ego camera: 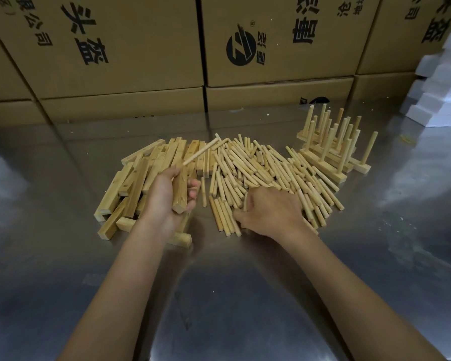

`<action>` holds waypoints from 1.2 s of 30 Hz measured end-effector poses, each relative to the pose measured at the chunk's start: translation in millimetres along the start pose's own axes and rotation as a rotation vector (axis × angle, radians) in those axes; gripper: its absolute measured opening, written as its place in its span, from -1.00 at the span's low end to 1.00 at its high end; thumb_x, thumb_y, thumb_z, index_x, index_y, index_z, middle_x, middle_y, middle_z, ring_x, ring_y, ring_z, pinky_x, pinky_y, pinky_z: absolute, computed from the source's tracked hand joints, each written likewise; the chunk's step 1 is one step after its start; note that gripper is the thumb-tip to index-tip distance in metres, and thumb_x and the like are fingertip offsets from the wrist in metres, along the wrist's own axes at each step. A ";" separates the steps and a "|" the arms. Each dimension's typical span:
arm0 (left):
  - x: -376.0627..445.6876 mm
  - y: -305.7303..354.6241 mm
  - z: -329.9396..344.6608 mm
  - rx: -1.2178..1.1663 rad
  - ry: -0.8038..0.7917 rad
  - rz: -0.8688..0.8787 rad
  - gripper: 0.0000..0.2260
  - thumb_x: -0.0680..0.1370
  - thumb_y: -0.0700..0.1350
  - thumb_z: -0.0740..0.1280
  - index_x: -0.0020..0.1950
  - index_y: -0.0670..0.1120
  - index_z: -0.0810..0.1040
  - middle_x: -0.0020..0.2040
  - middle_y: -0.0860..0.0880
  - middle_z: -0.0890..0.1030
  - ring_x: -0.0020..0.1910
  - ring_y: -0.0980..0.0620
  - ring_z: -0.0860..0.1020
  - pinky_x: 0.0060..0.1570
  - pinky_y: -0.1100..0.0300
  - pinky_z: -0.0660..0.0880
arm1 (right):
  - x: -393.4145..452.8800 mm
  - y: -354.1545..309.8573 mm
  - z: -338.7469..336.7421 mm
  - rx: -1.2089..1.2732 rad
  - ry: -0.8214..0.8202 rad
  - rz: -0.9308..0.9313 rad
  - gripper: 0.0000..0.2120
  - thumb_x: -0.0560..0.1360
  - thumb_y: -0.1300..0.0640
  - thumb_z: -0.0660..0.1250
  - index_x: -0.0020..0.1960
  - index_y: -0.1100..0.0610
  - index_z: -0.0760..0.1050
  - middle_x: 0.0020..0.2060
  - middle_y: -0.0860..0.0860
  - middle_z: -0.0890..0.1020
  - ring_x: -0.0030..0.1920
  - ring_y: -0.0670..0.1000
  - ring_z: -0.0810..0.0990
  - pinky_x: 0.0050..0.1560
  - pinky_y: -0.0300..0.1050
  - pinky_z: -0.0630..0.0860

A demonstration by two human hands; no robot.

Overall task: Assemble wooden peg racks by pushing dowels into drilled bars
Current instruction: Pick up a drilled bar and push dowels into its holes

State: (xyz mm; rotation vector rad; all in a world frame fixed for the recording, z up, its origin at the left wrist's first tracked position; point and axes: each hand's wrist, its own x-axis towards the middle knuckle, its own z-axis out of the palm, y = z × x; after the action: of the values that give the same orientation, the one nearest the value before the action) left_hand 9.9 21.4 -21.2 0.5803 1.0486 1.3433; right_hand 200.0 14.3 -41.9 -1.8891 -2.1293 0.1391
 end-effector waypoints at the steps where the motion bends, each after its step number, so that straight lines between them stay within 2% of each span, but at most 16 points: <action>1: -1.3 0.6 0.0 -0.056 -0.026 -0.029 -0.79 0.68 -0.10 0.09 0.21 -0.16 0.43 -0.35 -0.07 0.54 -0.49 0.07 0.42 -0.65 0.30 0.28 | 0.1 -1.9 0.7 -0.006 -0.025 0.012 -0.64 0.43 -0.26 0.31 -0.31 0.02 0.49 -0.40 -0.09 0.57 -0.32 -0.03 0.55 -0.31 -0.13 0.31; 5: -7.8 1.6 4.0 -0.156 -0.101 -0.090 -0.75 0.67 -0.11 0.08 0.16 -0.23 0.44 -0.29 -0.10 0.54 -0.45 0.07 0.42 -0.64 0.29 0.29 | -0.4 2.2 -4.9 0.047 -0.111 0.043 -0.64 0.46 -0.23 0.35 -0.33 0.02 0.49 -0.37 -0.10 0.57 -0.21 -0.01 0.60 -0.18 -0.09 0.44; 10: -11.7 1.7 9.1 -0.117 -0.109 -0.127 -0.72 0.68 -0.07 0.09 0.14 -0.24 0.48 -0.28 -0.09 0.53 -0.46 0.08 0.41 -0.65 0.31 0.27 | -2.9 1.1 -8.8 0.046 -0.161 0.063 -0.62 0.48 -0.21 0.36 -0.35 0.02 0.40 -0.37 -0.10 0.50 -0.24 0.00 0.54 -0.22 -0.10 0.37; 12: -12.1 1.3 9.6 -0.107 -0.110 -0.140 -0.71 0.68 -0.06 0.11 0.17 -0.24 0.49 -0.29 -0.08 0.52 -0.46 0.08 0.41 -0.65 0.31 0.27 | -3.3 1.1 -11.0 0.048 -0.174 0.055 -0.66 0.49 -0.13 0.37 -0.34 0.06 0.48 -0.37 -0.08 0.54 -0.27 -0.01 0.55 -0.27 -0.11 0.37; 16: -11.3 0.3 10.2 -0.076 -0.088 -0.135 -0.68 0.68 -0.05 0.12 0.24 -0.24 0.51 -0.29 -0.07 0.50 -0.45 0.07 0.41 -0.64 0.30 0.28 | -4.7 0.1 -15.4 0.035 -0.203 0.031 -0.74 0.49 -0.03 0.37 -0.28 0.11 0.59 -0.35 -0.04 0.61 -0.27 0.00 0.60 -0.25 -0.12 0.44; 17: -11.4 0.0 10.4 -0.068 -0.086 -0.129 -0.67 0.68 -0.05 0.12 0.25 -0.24 0.51 -0.29 -0.07 0.50 -0.45 0.08 0.40 -0.64 0.30 0.28 | -4.6 0.6 -16.4 0.066 -0.180 0.037 -0.74 0.50 -0.05 0.37 -0.26 0.11 0.60 -0.34 -0.03 0.62 -0.27 0.01 0.60 -0.24 -0.12 0.45; 19: -11.4 -0.4 10.7 -0.049 -0.080 -0.109 -0.66 0.68 -0.05 0.13 0.28 -0.24 0.52 -0.29 -0.06 0.49 -0.44 0.08 0.40 -0.63 0.30 0.28 | -3.9 3.3 -18.5 0.154 -0.030 0.033 -0.73 0.54 -0.07 0.33 -0.21 0.10 0.57 -0.34 -0.01 0.63 -0.29 0.01 0.59 -0.23 -0.11 0.47; 22: -12.0 -0.8 11.9 -0.026 -0.101 -0.083 -0.69 0.68 -0.07 0.13 0.25 -0.24 0.51 -0.31 -0.05 0.45 -0.46 0.08 0.38 -0.64 0.30 0.26 | -3.1 1.8 -23.0 0.312 0.185 -0.098 -0.85 0.60 -0.01 0.27 -0.09 0.03 0.48 -0.36 -0.07 0.59 -0.36 -0.03 0.56 -0.34 -0.13 0.43; 24: -13.2 -0.7 13.3 0.001 -0.126 -0.072 -0.73 0.68 -0.08 0.15 0.20 -0.23 0.51 -0.32 -0.05 0.44 -0.47 0.09 0.37 -0.65 0.30 0.25 | -4.8 -5.7 -24.0 0.415 0.212 -0.209 -0.93 0.61 0.03 0.27 0.05 -0.03 0.51 -0.33 -0.11 0.60 -0.38 -0.07 0.55 -0.39 -0.15 0.44; 29: -14.9 -2.4 19.0 0.081 -0.160 -0.069 -0.79 0.66 -0.08 0.20 0.02 -0.20 0.51 -0.33 -0.05 0.43 -0.51 0.08 0.35 -0.68 0.29 0.22 | -9.9 -13.0 -18.8 0.279 0.281 -0.334 -0.73 0.61 0.07 0.27 0.28 -0.08 0.56 -0.15 -0.11 0.52 -0.19 -0.10 0.49 -0.24 -0.14 0.49; 32: -16.0 -3.2 21.1 0.127 -0.170 -0.057 -0.80 0.66 -0.07 0.21 -0.06 -0.16 0.48 -0.33 -0.04 0.42 -0.51 0.09 0.33 -0.67 0.30 0.20 | -10.6 -12.7 -20.9 0.297 0.339 -0.354 -0.72 0.61 0.07 0.28 0.28 -0.09 0.58 -0.19 -0.09 0.48 -0.21 -0.11 0.45 -0.27 -0.14 0.48; 36: -15.9 -6.2 22.6 0.185 -0.176 -0.054 -0.76 0.68 -0.02 0.19 -0.08 -0.15 0.46 -0.35 -0.01 0.40 -0.53 0.12 0.32 -0.68 0.30 0.20 | -12.1 -15.3 -22.7 0.259 0.402 -0.402 -0.75 0.57 0.10 0.33 0.22 -0.05 0.62 -0.23 -0.11 0.39 -0.21 -0.14 0.36 -0.36 -0.23 0.30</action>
State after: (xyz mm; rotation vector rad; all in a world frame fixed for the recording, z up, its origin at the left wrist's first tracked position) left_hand 34.1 10.0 -11.8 0.7879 1.0424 1.1329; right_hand 193.0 -2.4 -18.1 -1.1988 -2.0402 -0.0470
